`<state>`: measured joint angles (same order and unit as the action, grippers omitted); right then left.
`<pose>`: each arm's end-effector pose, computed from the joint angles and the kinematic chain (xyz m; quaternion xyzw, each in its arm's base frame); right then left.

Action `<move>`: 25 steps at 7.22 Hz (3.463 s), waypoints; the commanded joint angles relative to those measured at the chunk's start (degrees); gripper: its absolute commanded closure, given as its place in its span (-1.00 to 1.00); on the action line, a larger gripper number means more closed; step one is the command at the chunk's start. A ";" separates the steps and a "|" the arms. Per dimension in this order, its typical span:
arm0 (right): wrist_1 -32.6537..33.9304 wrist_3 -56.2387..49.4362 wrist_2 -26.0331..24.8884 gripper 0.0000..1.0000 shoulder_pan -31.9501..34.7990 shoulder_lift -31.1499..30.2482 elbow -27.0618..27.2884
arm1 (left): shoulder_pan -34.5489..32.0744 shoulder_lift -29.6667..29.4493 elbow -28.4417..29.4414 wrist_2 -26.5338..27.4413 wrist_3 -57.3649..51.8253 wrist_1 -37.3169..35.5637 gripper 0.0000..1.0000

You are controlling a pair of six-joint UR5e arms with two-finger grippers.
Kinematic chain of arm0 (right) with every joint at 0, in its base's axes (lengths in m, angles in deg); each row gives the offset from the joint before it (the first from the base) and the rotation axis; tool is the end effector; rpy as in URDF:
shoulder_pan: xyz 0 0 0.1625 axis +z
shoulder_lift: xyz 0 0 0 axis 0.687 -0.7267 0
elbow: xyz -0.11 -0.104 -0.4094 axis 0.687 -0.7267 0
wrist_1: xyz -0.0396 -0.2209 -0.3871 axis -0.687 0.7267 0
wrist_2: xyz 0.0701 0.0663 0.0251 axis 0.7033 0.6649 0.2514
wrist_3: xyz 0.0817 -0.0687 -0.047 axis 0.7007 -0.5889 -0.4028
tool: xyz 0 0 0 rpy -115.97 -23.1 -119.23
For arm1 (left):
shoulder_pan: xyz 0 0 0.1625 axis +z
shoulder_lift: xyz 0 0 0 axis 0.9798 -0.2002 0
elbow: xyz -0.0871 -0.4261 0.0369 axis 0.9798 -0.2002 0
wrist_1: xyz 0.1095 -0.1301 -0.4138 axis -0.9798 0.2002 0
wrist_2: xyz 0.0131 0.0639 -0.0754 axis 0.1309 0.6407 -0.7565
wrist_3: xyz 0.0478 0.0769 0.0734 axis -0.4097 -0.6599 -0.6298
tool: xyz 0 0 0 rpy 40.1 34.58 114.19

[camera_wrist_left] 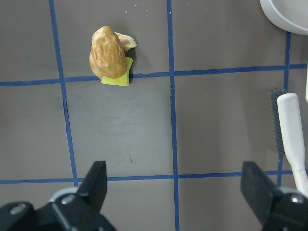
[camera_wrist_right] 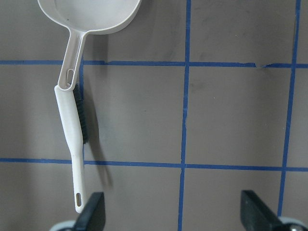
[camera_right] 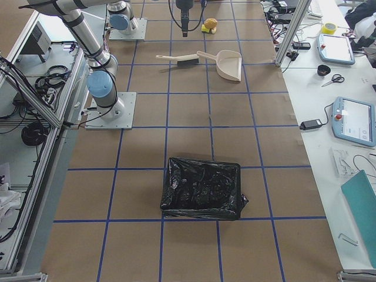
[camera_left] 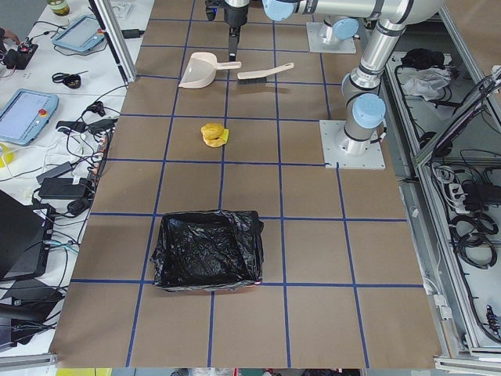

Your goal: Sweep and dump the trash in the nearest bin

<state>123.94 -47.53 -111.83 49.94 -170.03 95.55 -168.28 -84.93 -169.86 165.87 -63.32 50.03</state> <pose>0.1649 -0.4415 0.5527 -0.0198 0.9989 -0.0327 0.0254 -0.1286 -0.5371 0.5003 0.0263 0.9982 -0.0521 0.0146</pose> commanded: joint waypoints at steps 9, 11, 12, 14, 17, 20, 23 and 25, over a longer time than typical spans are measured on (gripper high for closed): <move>2.81 -0.36 1.90 -1.00 0.09 -3.36 -7.33 | -15.97 -22.43 2.75 -7.46 12.05 -18.77 -1.00; -5.06 -0.89 1.72 -1.00 0.79 -9.35 -6.74 | -16.95 -24.73 2.75 -7.64 12.50 -19.05 -1.00; -7.88 -1.14 1.45 -1.00 0.45 -9.18 -5.34 | -18.00 -25.61 2.75 -7.73 13.81 -19.57 -1.00; -8.97 -1.15 1.10 -1.00 0.71 -9.18 -5.93 | -20.64 -27.72 2.66 -7.38 14.19 -20.01 -1.00; -8.27 -0.97 1.01 -1.00 0.71 -4.62 -6.65 | -21.87 -29.21 2.13 -7.38 11.20 -19.75 -0.83; -0.12 -0.18 1.98 -1.00 0.44 -1.46 -6.30 | -22.05 -30.80 2.13 -7.29 8.90 -19.93 -0.78; -2.54 -0.09 0.32 -1.00 4.29 -4.92 2.44 | -23.01 -31.24 2.05 -7.29 8.99 -19.05 0.56; -3.08 1.22 -2.06 -1.00 5.10 -10.83 12.64 | -23.11 -31.07 2.05 -7.20 9.08 -18.43 1.00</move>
<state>121.38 -47.02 -112.85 54.35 -177.64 102.04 -191.30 -116.11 -167.81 158.61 -54.21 31.31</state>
